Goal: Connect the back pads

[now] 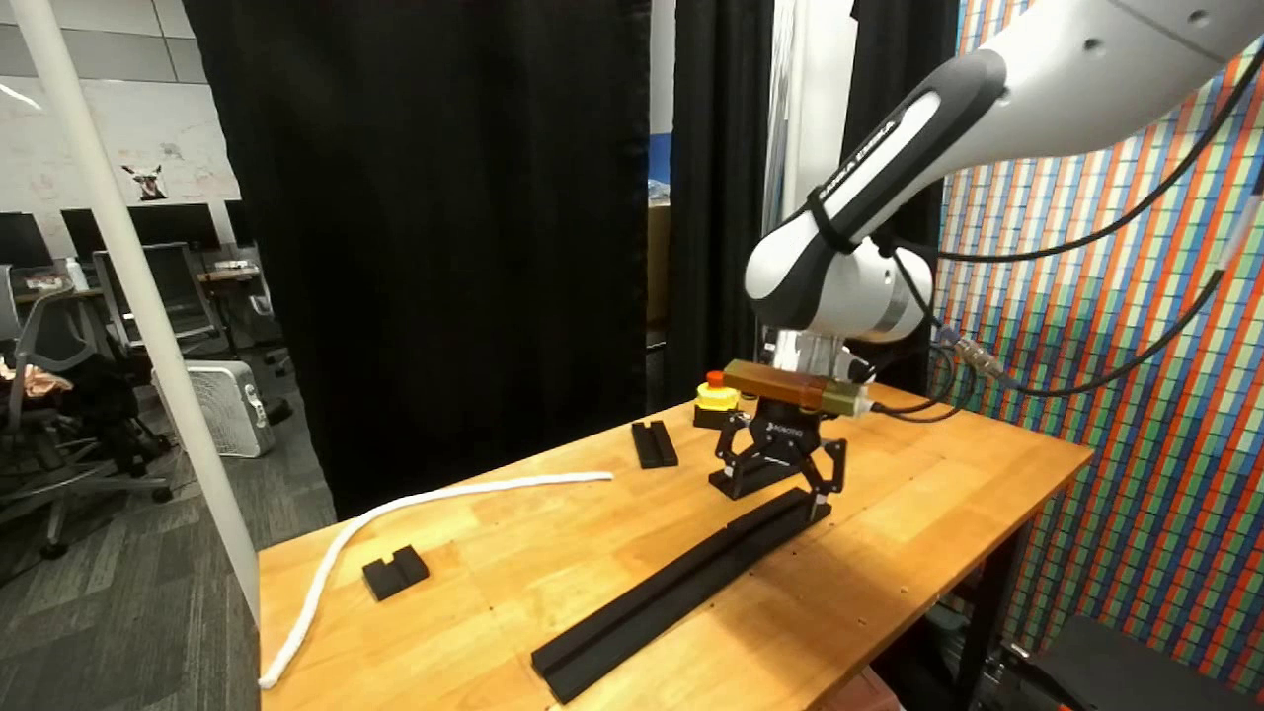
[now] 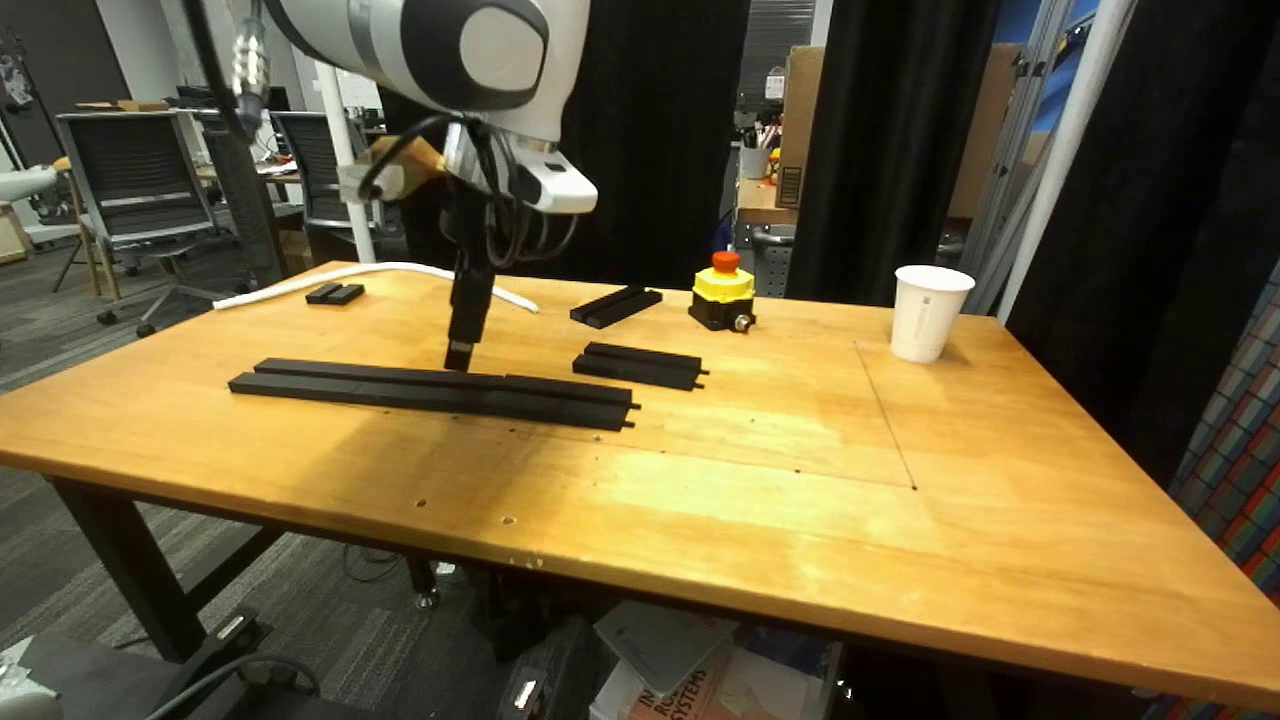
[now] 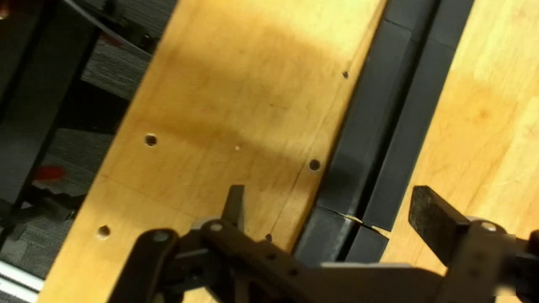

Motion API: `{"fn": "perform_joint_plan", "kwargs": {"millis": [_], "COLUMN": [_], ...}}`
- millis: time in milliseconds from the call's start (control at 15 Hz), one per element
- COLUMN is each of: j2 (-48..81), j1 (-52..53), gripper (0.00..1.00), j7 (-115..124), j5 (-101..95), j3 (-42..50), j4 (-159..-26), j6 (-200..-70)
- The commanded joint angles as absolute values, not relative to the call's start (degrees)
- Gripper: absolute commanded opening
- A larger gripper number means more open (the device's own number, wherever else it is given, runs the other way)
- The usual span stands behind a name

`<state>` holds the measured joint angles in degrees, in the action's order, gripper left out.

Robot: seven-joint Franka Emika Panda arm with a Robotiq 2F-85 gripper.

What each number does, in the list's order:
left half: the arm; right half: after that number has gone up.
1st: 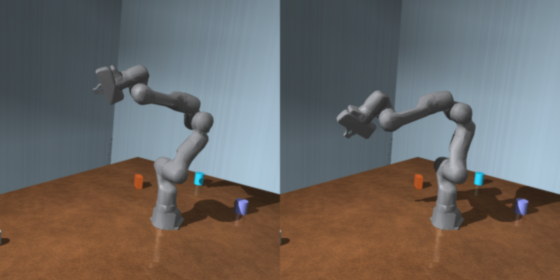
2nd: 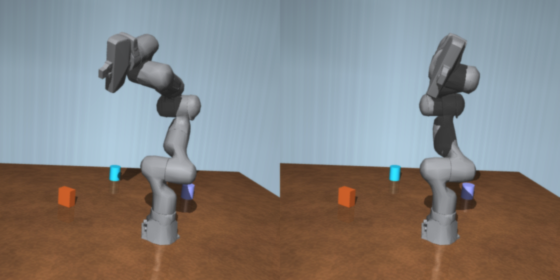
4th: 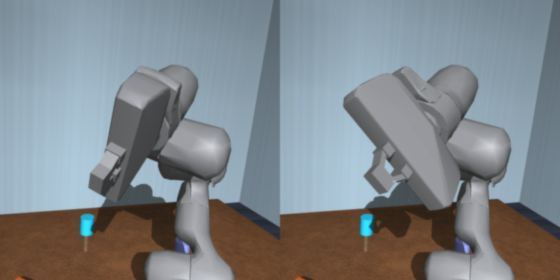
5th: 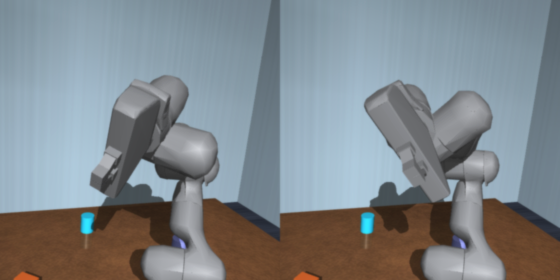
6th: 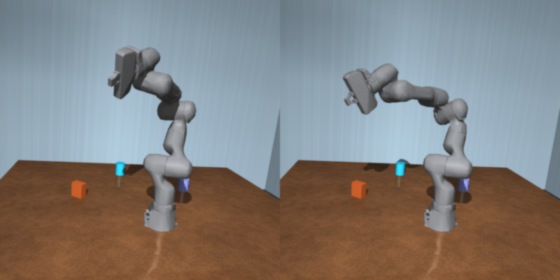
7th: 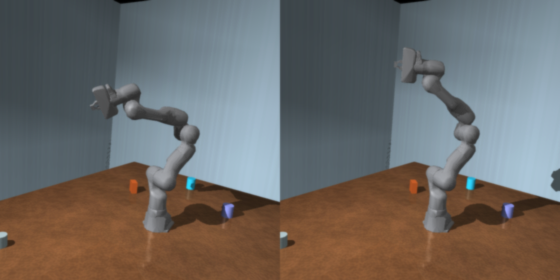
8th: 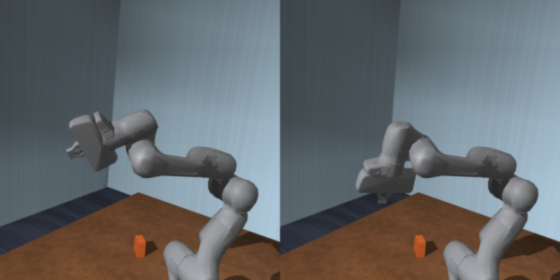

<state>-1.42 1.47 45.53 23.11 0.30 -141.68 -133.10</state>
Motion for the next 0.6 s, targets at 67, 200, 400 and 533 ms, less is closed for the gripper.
{"fn": "perform_joint_plan", "kwargs": {"millis": [67, 200, 400, 533], "j2": [-19.1, -25.6, -34.6, -40.0], "j1": [-0.2, -0.9, -1.3, -1.1], "gripper": [1.0, 1.0, 1.0, 1.0], "j7": [37.1, 33.4, 26.9, 22.6], "j5": [15.9, 13.1, 9.9, 8.2], "j3": [0.5, 0.2, -0.5, -1.1], "j4": [-148.2, -149.4, -151.0, -151.6], "j6": [-117.6, -110.2, -100.4, -94.5]}}
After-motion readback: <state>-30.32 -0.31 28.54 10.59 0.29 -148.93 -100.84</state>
